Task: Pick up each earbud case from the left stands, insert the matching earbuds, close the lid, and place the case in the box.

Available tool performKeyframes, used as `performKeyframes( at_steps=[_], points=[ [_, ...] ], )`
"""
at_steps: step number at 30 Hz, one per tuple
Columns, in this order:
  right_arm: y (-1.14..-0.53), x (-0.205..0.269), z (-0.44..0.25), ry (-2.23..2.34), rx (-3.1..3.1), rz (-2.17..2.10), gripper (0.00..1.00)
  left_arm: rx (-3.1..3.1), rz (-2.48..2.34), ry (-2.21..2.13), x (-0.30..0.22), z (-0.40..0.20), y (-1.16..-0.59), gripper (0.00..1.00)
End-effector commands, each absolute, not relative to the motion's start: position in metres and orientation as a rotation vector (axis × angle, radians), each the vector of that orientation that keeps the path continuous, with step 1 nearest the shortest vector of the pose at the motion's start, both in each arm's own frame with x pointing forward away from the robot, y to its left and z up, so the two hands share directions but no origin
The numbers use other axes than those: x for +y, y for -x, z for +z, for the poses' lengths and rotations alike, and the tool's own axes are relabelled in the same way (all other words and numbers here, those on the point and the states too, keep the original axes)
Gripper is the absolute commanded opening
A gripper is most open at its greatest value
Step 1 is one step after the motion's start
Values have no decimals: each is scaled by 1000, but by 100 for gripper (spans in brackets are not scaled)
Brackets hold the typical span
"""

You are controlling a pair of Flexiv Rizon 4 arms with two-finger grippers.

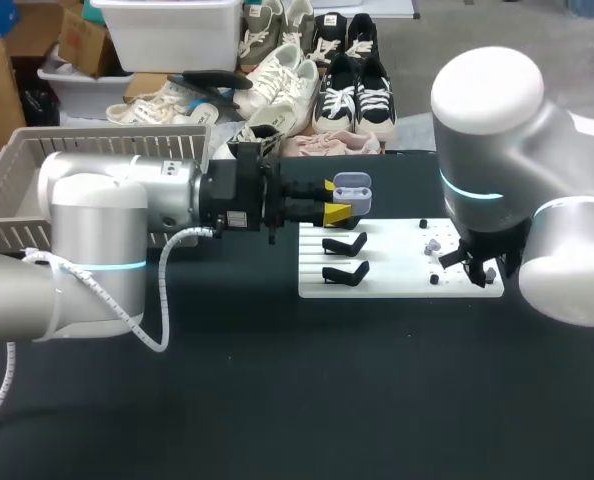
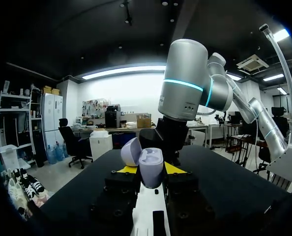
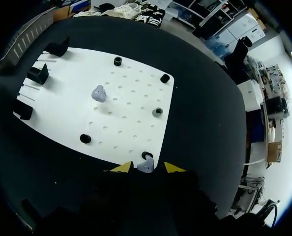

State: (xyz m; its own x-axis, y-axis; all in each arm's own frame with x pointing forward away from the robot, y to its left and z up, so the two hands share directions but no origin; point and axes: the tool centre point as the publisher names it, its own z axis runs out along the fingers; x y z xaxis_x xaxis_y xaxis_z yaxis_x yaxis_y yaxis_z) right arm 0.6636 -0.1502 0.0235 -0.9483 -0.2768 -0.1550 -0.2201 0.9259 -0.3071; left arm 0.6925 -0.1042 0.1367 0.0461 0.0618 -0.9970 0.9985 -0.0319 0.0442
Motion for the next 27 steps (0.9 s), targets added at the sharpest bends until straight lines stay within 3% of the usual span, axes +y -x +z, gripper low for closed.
performKeyframes(
  at_steps=[1, 8, 10, 27],
  points=[
    [-662, -150, 23, 374, 2884, -434, 33, 1208, -1163, -1295, -105, 137, -691, 0],
    [-663, -150, 20, 384, 2892, -435, 18, 1208, -1163, -1295, -105, 137, -691, 0],
    [-663, -150, 20, 387, 2894, -433, 1, 1208, -1163, -1295, -105, 137, -691, 0],
    [-655, -149, 35, 418, 2876, -451, 0, 1208, -1163, -1295, -105, 137, -691, 0]
  ],
)
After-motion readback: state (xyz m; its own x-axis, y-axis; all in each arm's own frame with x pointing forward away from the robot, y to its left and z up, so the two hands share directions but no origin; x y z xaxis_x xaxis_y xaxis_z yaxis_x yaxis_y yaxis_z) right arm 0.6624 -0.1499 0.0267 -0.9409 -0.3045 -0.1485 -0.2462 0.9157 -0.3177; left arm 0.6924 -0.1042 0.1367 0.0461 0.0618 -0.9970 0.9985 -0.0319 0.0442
